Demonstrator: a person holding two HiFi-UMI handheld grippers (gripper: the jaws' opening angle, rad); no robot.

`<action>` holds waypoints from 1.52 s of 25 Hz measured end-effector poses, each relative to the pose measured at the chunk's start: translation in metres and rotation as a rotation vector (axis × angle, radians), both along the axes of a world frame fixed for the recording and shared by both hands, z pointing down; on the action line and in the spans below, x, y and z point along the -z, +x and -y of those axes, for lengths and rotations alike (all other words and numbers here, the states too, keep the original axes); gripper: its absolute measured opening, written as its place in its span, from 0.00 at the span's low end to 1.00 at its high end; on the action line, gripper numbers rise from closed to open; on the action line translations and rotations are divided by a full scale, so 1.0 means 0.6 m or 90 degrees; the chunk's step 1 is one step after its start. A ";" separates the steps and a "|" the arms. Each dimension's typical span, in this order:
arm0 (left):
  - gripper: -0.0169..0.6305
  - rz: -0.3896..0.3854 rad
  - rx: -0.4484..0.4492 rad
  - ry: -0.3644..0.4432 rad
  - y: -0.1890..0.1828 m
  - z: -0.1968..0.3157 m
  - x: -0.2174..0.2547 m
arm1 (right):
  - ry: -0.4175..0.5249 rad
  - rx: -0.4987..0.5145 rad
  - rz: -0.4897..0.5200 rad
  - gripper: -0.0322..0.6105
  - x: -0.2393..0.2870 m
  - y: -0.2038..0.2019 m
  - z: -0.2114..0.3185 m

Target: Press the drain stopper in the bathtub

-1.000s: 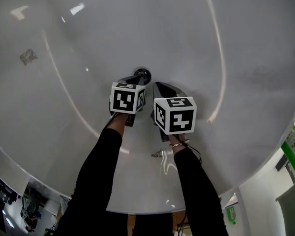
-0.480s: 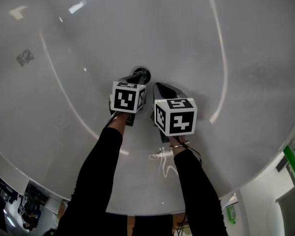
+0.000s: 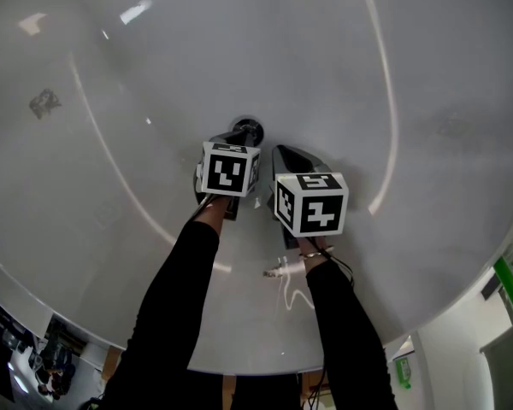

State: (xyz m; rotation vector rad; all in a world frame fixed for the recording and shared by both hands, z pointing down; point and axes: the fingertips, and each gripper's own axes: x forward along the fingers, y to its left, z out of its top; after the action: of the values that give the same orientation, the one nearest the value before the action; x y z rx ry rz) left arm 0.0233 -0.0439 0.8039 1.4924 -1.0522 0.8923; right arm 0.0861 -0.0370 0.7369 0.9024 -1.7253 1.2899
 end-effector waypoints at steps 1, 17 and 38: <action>0.04 0.003 0.001 0.001 0.000 0.000 -0.002 | 0.000 0.001 0.000 0.05 0.000 -0.001 0.001; 0.04 -0.019 -0.034 0.008 0.004 0.004 0.025 | 0.016 0.017 -0.005 0.05 0.025 -0.025 0.008; 0.04 -0.038 -0.023 0.047 -0.015 0.018 0.148 | 0.030 -0.008 -0.015 0.05 0.093 -0.022 0.023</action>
State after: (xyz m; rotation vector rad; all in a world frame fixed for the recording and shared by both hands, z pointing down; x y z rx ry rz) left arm 0.0143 -0.0545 0.7152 1.5953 -1.0273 0.8375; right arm 0.0730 -0.0507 0.6808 0.9535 -1.7413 1.2459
